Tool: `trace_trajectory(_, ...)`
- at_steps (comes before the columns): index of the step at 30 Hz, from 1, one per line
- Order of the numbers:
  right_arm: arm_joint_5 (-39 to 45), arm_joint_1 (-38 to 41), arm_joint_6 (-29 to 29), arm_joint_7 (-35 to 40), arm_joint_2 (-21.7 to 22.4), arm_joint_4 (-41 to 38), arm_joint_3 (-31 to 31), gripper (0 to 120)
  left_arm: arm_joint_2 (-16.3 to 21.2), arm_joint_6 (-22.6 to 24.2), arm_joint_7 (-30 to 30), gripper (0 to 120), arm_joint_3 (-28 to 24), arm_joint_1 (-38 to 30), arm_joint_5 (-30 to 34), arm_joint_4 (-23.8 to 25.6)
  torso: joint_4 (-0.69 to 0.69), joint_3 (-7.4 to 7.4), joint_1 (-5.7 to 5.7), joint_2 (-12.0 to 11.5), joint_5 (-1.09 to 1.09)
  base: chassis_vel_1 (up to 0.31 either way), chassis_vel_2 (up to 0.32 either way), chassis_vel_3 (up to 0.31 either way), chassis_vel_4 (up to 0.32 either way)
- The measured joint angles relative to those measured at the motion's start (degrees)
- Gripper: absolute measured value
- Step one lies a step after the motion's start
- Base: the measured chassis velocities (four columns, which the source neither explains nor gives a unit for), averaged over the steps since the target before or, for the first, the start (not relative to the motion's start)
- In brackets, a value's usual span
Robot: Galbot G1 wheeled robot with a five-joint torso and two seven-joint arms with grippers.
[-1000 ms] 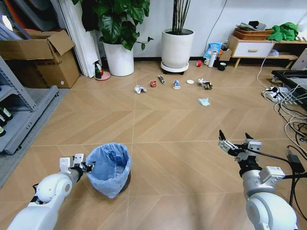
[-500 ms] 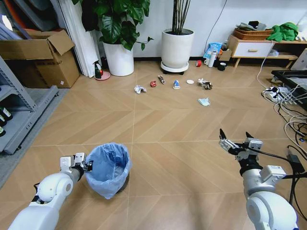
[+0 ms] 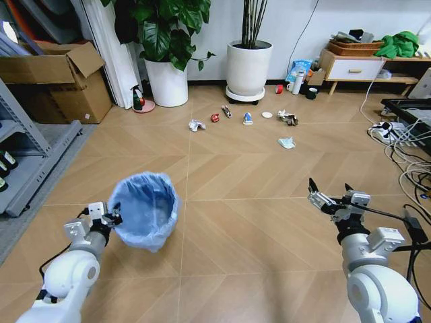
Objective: Pick up the trash bin and place the garbage on the floor into it.
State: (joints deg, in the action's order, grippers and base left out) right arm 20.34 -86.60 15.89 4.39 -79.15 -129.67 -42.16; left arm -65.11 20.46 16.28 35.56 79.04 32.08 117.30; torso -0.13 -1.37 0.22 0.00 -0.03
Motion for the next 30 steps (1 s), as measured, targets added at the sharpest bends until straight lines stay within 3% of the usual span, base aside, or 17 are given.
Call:
trace_trajectory(10,-2.87,-0.35,0.1,-1.49,0.37,-0.14,0.17,100,-3.22,-0.13,2.39,0,-0.51,4.02,-5.89,9.22,0.0,0.0,0.0,0.0,0.0,0.0,0.0,0.0,0.0)
trace_trajectory(20,-3.07,-0.36,-0.13,-1.61,0.85,-0.87,0.24,100,-2.95,2.43,2.47,0,-0.81,5.54,-5.12,10.54,0.0,0.01,-0.01,0.0,0.0,-0.006,0.005,0.008,-0.006)
trace_trajectory(30,-3.75,-0.75,-0.87,-1.88,0.79,-0.89,0.48,100,-2.98,3.12,2.22,0,-1.08,5.84,-4.66,10.2,0.0,0.0,0.0,0.0,-0.01,-0.145,0.133,0.136,-0.14)
